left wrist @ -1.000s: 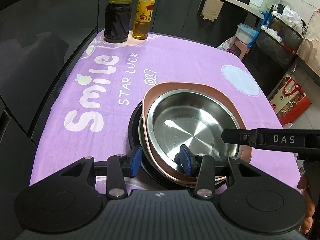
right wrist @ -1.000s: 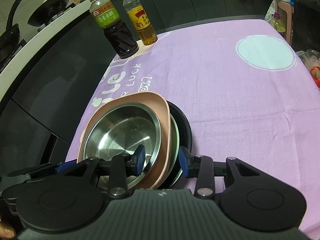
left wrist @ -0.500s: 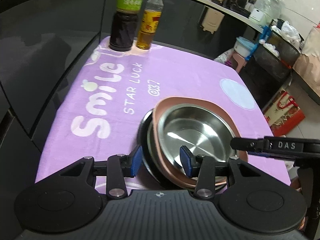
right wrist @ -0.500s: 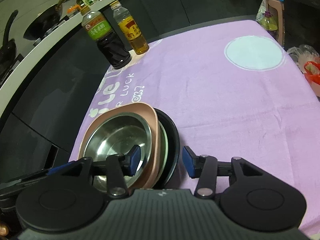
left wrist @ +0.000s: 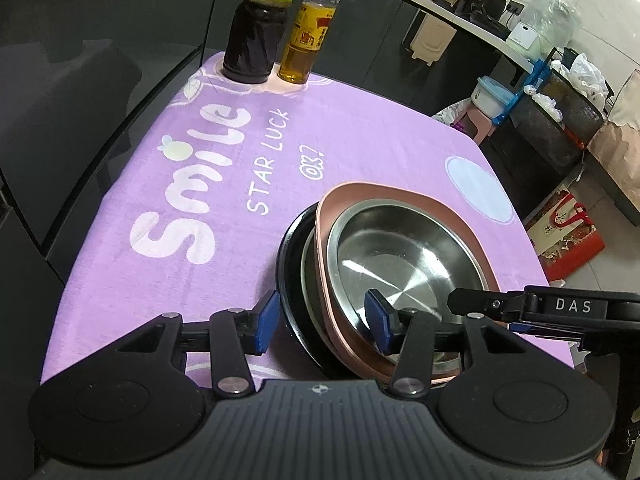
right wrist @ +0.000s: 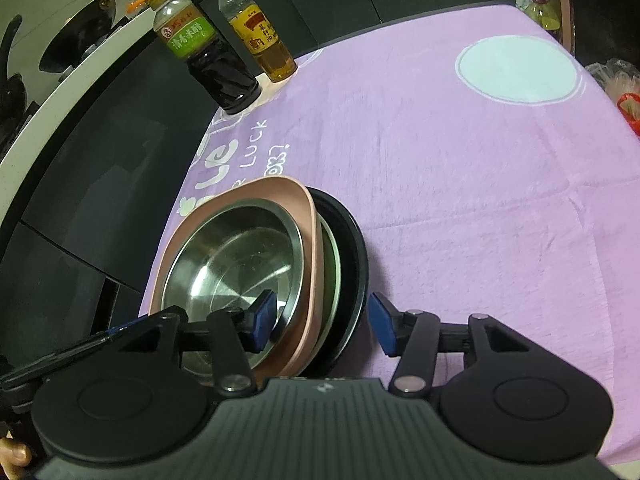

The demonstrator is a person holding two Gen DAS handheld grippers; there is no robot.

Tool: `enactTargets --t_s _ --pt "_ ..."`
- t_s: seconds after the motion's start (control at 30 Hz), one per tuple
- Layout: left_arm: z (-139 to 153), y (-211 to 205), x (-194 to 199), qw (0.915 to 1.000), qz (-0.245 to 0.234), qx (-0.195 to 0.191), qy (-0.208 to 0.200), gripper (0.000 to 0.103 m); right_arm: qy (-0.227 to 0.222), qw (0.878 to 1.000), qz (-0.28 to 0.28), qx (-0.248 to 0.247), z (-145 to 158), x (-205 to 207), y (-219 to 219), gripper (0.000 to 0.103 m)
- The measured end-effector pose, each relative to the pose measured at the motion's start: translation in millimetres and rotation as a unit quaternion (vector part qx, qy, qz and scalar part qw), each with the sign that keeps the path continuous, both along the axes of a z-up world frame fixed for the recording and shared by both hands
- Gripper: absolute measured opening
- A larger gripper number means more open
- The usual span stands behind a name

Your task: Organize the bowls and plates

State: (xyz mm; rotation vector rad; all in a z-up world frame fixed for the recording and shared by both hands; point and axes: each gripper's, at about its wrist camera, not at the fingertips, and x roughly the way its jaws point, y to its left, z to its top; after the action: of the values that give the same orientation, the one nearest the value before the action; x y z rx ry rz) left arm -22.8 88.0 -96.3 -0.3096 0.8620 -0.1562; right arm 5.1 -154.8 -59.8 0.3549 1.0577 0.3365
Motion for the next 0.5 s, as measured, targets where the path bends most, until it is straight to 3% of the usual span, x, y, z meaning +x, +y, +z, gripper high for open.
enactTargets --t_s 0.5 --pt "-10 -2 11 1.0 0.0 -0.008 0.005 0.051 0.004 1.0 -0.003 0.008 -9 10 6 0.052"
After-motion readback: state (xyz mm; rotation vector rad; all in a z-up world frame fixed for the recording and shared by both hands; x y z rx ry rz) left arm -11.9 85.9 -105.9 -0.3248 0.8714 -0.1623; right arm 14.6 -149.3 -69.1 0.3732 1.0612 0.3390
